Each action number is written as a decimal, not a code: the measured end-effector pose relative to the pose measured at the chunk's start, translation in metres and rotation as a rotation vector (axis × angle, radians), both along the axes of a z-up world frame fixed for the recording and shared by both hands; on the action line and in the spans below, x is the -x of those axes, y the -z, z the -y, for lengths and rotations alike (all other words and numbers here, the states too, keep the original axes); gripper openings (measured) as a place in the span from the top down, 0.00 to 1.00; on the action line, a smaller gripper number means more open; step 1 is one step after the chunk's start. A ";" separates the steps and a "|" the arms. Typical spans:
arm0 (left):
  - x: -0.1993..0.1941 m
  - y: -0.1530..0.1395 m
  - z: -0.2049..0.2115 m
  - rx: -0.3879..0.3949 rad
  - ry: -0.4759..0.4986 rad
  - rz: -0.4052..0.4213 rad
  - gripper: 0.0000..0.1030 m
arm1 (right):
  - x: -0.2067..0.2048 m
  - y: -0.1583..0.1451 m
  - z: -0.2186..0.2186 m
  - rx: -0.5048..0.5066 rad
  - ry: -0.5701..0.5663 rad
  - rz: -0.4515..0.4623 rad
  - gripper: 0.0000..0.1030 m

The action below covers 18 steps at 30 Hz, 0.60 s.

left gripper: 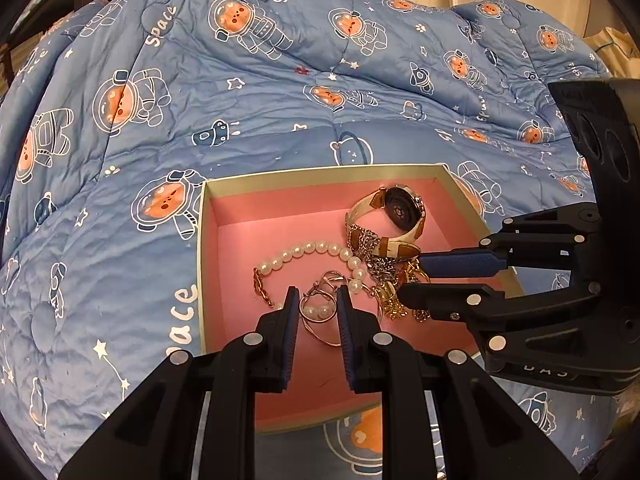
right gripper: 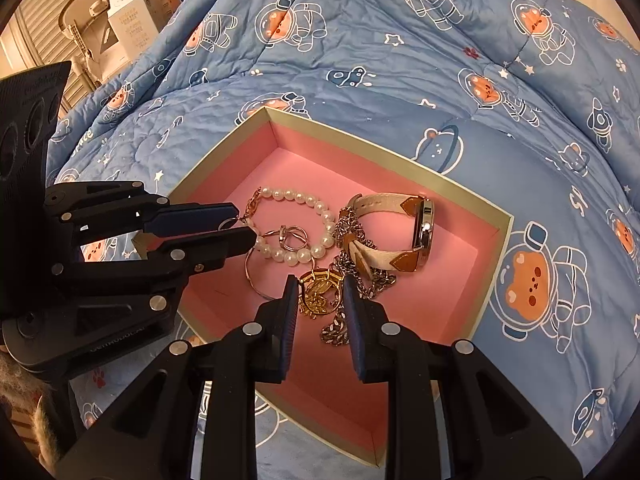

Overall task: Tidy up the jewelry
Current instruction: 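Carry both rings over the pink box with both grippers, then open both grippers to release the rings into the box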

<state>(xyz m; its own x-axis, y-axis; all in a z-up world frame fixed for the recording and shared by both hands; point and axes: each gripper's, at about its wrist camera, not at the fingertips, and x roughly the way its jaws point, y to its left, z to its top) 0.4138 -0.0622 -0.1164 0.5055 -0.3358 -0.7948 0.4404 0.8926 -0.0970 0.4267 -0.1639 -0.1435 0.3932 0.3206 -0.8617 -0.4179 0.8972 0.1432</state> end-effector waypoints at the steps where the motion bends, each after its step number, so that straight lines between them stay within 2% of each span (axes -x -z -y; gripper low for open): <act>1: -0.001 0.001 0.000 -0.002 0.002 -0.003 0.82 | 0.000 0.001 0.000 0.001 -0.001 -0.001 0.77; 18: -0.008 0.009 0.007 -0.055 0.001 -0.026 0.82 | -0.009 0.013 -0.008 0.058 0.000 -0.030 0.77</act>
